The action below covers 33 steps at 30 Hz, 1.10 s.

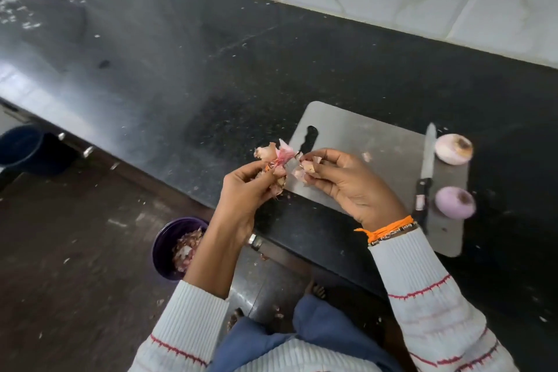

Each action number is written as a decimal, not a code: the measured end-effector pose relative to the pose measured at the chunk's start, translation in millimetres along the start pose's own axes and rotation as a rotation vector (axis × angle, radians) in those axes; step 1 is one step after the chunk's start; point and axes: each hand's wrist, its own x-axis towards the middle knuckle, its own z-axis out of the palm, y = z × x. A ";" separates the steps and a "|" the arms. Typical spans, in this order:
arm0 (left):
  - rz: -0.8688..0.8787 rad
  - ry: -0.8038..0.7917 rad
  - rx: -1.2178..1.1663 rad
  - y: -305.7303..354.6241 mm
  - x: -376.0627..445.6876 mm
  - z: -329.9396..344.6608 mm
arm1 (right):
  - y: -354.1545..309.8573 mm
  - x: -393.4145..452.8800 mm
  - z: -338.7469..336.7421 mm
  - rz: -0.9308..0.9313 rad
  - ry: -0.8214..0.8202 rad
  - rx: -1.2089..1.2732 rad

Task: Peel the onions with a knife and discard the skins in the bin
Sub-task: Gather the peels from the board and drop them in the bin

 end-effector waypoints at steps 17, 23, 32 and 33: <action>-0.136 0.413 -0.281 -31.2 -36.7 -263.5 | 160.5 55.2 220.8 0.446 -0.239 0.124; -0.239 0.545 -0.341 -91.6 12.6 -354.3 | 264.1 122.2 260.5 0.573 -0.101 0.097; -0.450 0.644 -0.369 -261.6 122.8 -455.8 | 451.9 247.2 232.1 0.669 0.048 -0.041; -0.470 0.646 -0.342 -283.3 135.2 -464.0 | 474.0 259.8 225.8 0.667 0.059 -0.070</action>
